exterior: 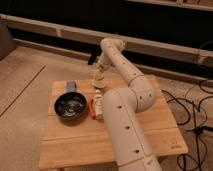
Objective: Place the ceramic cup over the eraser
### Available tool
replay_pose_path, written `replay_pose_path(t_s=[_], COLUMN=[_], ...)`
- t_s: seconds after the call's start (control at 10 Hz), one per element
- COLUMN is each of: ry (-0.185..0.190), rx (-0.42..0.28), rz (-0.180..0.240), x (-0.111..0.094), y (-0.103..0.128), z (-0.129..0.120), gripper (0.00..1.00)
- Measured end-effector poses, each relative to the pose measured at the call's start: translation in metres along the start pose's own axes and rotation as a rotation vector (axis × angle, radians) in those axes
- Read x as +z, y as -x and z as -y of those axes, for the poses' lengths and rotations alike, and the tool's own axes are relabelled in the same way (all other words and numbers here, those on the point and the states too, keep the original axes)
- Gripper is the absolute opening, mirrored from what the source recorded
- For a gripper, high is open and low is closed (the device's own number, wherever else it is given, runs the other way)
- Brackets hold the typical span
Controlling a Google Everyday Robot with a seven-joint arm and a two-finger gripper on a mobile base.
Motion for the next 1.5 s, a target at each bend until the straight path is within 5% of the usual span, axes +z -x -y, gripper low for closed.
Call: replay_pose_path(t_s=[0.2,1.0,1.5], ry=[0.0,0.001,0.001], rx=[0.0,0.001,0.001], rz=[0.0,-0.001,-0.001], x=[0.0,0.0011,0.0012], y=[0.0,-0.0008,-0.0008], z=[0.0,-0.0001,-0.0001], gripper=[0.01,0.8,0.8])
